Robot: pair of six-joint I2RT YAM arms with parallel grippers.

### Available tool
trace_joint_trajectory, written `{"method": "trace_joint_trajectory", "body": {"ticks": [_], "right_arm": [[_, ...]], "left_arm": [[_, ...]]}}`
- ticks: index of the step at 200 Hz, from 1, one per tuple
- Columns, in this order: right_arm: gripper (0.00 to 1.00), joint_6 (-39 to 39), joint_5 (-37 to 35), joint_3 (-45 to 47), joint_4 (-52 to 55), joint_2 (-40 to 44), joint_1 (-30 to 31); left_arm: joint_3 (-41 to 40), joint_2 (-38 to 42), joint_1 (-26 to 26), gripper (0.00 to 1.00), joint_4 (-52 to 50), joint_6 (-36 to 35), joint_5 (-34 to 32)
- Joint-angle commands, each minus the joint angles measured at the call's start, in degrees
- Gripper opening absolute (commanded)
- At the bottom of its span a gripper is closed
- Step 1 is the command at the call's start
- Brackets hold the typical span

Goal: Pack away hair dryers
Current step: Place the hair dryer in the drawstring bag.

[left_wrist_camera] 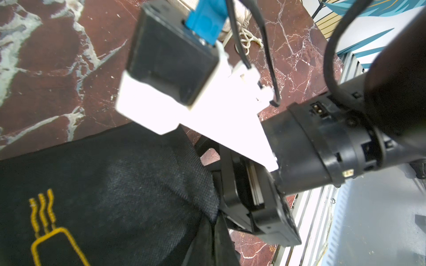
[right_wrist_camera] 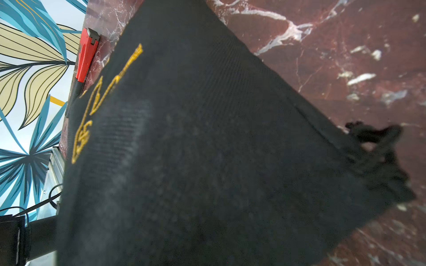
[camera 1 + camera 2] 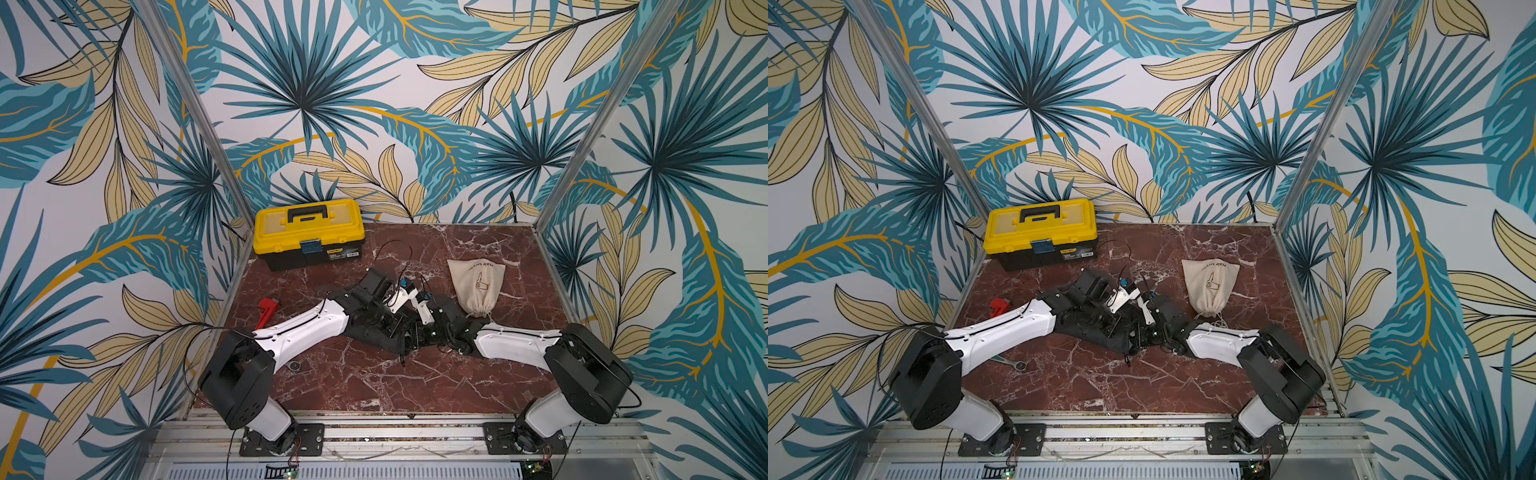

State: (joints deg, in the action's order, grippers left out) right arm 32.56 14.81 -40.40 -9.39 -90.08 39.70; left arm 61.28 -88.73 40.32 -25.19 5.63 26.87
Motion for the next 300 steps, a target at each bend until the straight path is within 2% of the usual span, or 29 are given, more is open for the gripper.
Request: {"method": "trace_joint_trajectory", "body": {"ticks": [1, 66, 157, 179, 207, 233, 300], "right_arm": [[0.26, -0.9, 1.7, 0.4, -11.1, 1.4, 0.9], [0.24, 3.3, 0.2, 1.5, -22.1, 2.1, 0.9], [0.26, 0.7, 0.9, 0.5, -22.1, -3.7, 0.9], [0.25, 1.3, 1.4, 0.4, -23.8, -1.2, 0.9], [0.25, -2.6, 0.5, -2.1, -17.6, 1.5, 1.0], [0.25, -2.7, 0.0, -2.7, -18.0, 3.3, 0.9], [0.25, 0.5, 0.2, -1.0, -26.4, -4.3, 0.9]], "left_arm": [[-1.6, 1.5, 1.3, 0.05, 3.5, 0.3, 5.2], [-1.7, 2.5, 1.3, 0.05, 5.0, 0.8, 6.9], [-2.6, 2.6, 1.3, 0.05, 5.9, 1.2, 8.2], [-2.9, 2.7, 1.3, 0.05, 5.9, 1.3, 8.5], [-2.9, 2.5, 1.3, 0.05, 6.0, 1.4, 9.1], [-3.1, 2.7, 1.3, 0.05, 6.6, 1.6, 9.9], [-3.9, 2.8, 1.3, 0.05, 7.7, 1.7, 10.4]]}}
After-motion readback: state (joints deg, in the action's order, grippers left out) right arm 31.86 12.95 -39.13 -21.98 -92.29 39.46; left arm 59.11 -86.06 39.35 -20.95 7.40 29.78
